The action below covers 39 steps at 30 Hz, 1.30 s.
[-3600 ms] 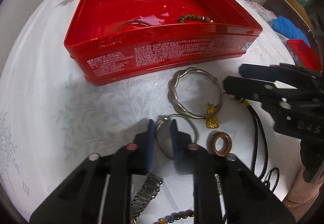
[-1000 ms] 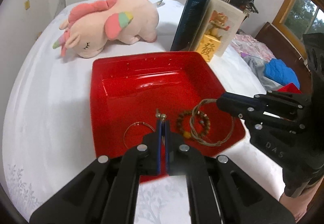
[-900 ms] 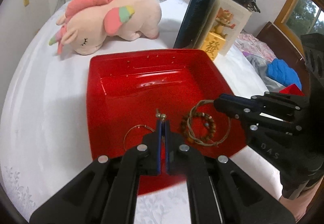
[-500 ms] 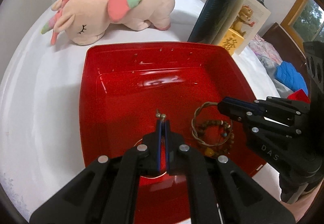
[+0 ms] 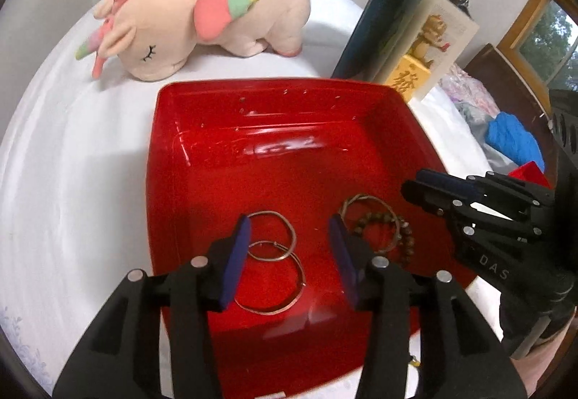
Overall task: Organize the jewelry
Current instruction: 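Carry both bangles into the red tin and open both grippers, then move left tool down to the silver wristwatch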
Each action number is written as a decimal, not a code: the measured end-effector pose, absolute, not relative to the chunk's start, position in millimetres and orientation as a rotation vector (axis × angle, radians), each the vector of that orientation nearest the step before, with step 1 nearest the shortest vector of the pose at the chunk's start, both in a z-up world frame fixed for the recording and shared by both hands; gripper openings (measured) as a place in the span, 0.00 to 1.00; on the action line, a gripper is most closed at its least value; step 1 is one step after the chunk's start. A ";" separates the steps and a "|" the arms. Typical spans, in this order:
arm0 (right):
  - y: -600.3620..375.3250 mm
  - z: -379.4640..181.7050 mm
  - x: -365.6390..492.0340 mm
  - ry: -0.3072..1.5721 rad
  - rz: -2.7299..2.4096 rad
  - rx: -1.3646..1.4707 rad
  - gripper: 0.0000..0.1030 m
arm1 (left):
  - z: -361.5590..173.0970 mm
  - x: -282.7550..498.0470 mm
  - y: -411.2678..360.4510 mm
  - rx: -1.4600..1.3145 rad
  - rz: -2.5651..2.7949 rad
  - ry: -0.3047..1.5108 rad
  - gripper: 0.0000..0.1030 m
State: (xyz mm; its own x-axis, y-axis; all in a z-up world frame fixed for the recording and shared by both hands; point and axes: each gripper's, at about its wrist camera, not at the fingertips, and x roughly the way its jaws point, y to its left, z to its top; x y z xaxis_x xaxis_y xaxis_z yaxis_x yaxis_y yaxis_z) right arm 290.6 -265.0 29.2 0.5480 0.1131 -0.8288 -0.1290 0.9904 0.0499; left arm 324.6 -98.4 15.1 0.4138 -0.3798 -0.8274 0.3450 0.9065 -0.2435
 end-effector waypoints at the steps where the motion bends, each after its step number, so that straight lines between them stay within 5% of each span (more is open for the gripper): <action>1: -265.0 33.3 285.4 0.968 0.148 -0.017 0.20 | 18.7 320.4 -98.1 -0.030 -0.455 1.037 0.46; 11: -267.3 66.3 194.7 0.861 0.195 -0.015 0.20 | 53.2 242.6 -72.2 0.026 -0.434 0.911 0.73; 39: -228.6 5.8 79.3 1.020 0.349 0.028 0.20 | -27.7 99.5 0.6 0.122 -0.336 1.050 0.73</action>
